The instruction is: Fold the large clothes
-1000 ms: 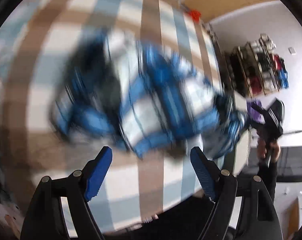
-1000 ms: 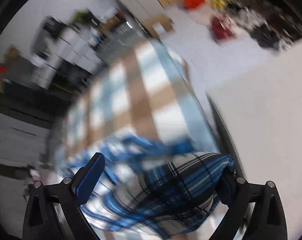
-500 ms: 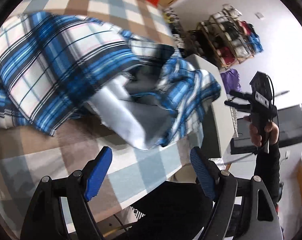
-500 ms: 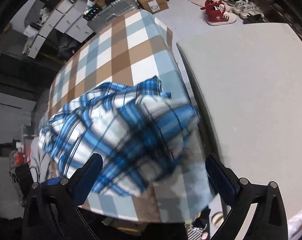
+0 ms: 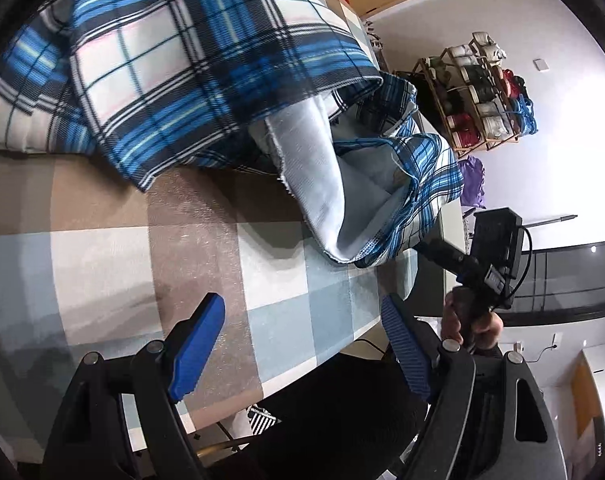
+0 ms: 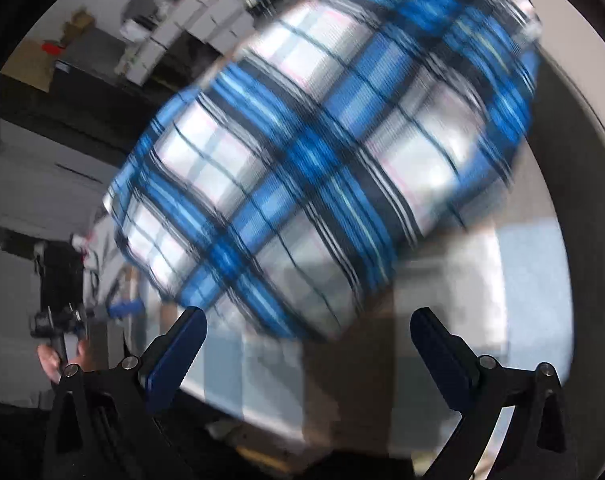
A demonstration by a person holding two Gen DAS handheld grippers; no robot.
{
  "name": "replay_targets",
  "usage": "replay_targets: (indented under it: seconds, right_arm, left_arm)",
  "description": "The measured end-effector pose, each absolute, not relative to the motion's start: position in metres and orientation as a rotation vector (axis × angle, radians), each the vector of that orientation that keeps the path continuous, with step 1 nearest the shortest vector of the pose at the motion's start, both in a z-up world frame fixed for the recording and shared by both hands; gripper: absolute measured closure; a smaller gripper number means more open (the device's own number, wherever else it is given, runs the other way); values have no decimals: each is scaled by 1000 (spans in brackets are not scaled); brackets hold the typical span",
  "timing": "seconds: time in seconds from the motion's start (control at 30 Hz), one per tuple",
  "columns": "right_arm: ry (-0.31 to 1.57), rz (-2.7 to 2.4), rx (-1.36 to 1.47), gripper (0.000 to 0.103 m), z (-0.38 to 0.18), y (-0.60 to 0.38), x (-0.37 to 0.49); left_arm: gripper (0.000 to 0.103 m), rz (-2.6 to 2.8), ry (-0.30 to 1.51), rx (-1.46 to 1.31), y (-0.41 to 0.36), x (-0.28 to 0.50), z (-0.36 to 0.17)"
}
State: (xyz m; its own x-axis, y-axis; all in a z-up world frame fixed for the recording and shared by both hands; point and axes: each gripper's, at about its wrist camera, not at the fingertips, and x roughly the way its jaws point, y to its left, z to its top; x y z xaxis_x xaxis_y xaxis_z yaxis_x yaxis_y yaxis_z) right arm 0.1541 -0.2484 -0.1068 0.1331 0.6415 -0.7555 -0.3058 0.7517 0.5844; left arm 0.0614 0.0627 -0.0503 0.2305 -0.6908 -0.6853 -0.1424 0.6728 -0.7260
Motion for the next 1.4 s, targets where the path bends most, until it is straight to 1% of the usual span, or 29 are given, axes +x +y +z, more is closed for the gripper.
replay_targets:
  seconds: [0.03, 0.07, 0.1, 0.13, 0.17, 0.2, 0.27, 0.33, 0.43, 0.57, 0.7, 0.73, 0.83, 0.97, 1.0, 1.03, 1.07, 1.1, 1.13, 1.17, 1.2, 1.27, 1.33, 1.4]
  right_arm:
    - [1263, 733, 340, 2, -108, -241, 158]
    - [1276, 741, 354, 7, -110, -237, 160]
    - [1302, 750, 405, 35, -111, -231, 162]
    - [1322, 773, 440, 73, -111, -227, 163]
    - [1326, 795, 469, 85, -107, -223, 163]
    - [1291, 801, 492, 91, -95, -220, 164]
    - [1245, 840, 537, 94, -73, -218, 168]
    - [1156, 874, 621, 94, -39, -222, 176]
    - [1019, 850, 646, 95, 1, -226, 197]
    - [988, 798, 721, 95, 17, -225, 244]
    - [994, 739, 719, 95, 20, -205, 288]
    - [1010, 704, 680, 94, 18, -196, 303]
    - [1145, 624, 649, 94, -17, -168, 330]
    - [1197, 522, 523, 93, -35, -166, 352]
    - [1212, 521, 517, 90, -39, -166, 359]
    - [1213, 513, 541, 70, -40, -172, 364]
    - [1178, 517, 578, 49, -37, -180, 367]
    - [1125, 520, 602, 5, -32, -187, 366]
    - [1017, 496, 627, 0, -21, -200, 359]
    - [936, 513, 633, 0, -9, -211, 351]
    - [909, 571, 618, 0, 1, -214, 344]
    - [923, 652, 505, 0, 14, -212, 326]
    - [907, 740, 239, 0, 28, -197, 285]
    - [869, 809, -46, 0, 29, -174, 238]
  left_arm:
    - [26, -433, 1309, -796, 66, 59, -49]
    - [26, -428, 1310, -805, 68, 59, -50]
    - [26, -424, 1310, -811, 66, 59, -52]
    - [26, -421, 1313, -822, 68, 58, -54]
    - [26, -421, 1318, -825, 68, 57, -55]
    - [26, -419, 1324, -824, 68, 56, -57]
    - [26, -417, 1335, -812, 66, 57, -58]
    - [26, -415, 1338, -797, 65, 59, -56]
    - [26, -404, 1329, -770, 63, 66, -51]
    - [26, -385, 1305, -733, 60, 75, -47]
    - [26, -399, 1282, -717, 52, 80, -42]
    - [26, -397, 1278, -713, 52, 80, -41]
    - [26, -396, 1281, -704, 51, 83, -43]
    - [26, -385, 1281, -695, 51, 86, -45]
    - [26, -385, 1280, -697, 51, 86, -46]
    - [26, -381, 1282, -698, 51, 85, -47]
    - [26, -379, 1286, -699, 52, 85, -49]
    - [26, -379, 1287, -702, 53, 83, -50]
    - [26, -377, 1288, -703, 53, 82, -51]
    - [26, -374, 1290, -703, 53, 81, -52]
    - [26, -374, 1291, -703, 54, 80, -53]
    - [26, -373, 1296, -707, 53, 78, -54]
    - [26, -375, 1295, -691, 52, 74, -55]
    - [26, -369, 1291, -671, 53, 71, -53]
